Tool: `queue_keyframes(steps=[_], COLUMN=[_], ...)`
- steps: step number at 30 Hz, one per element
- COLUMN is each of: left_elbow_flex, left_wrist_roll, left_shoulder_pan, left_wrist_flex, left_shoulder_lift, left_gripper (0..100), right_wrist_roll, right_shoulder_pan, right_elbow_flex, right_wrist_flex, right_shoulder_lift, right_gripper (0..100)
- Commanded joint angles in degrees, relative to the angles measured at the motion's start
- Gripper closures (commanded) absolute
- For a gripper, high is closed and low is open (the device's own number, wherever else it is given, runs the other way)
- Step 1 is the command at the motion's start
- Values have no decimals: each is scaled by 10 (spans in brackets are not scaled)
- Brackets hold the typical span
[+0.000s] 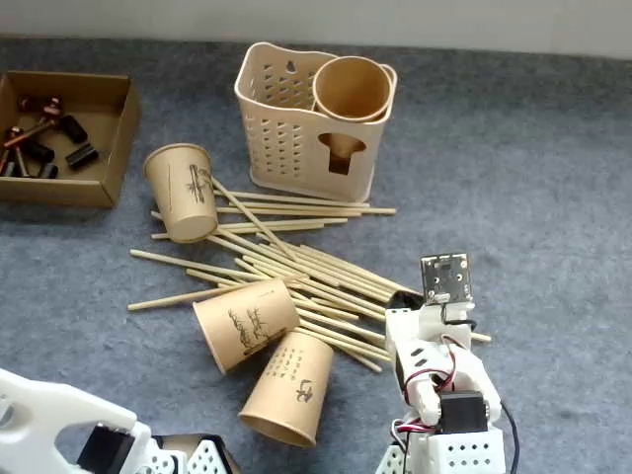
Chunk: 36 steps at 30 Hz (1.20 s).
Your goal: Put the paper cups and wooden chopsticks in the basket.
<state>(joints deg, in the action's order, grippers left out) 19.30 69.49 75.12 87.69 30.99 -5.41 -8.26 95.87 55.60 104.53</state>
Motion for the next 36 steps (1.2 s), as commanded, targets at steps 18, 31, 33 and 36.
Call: queue_keyframes(steps=[18, 31, 33, 36], left_elbow_flex=[80, 81, 83, 116], left_wrist_roll=[-339, -483, -483, -484], left_shoulder_pan=[-226, -354, -356, -349], left_wrist_flex=[120, 120, 120, 123], left_shoulder_lift=[-19, -19, -20, -20], left_gripper=[753, 628, 628, 628], right_wrist_roll=[-5, -5, -5, -5], right_shoulder_pan=[7, 7, 7, 7], right_elbow_flex=[66, 66, 66, 66], right_wrist_flex=[1, 1, 1, 1], right_shoulder_lift=[3, 3, 3, 3], right_gripper=[993, 993, 993, 993])
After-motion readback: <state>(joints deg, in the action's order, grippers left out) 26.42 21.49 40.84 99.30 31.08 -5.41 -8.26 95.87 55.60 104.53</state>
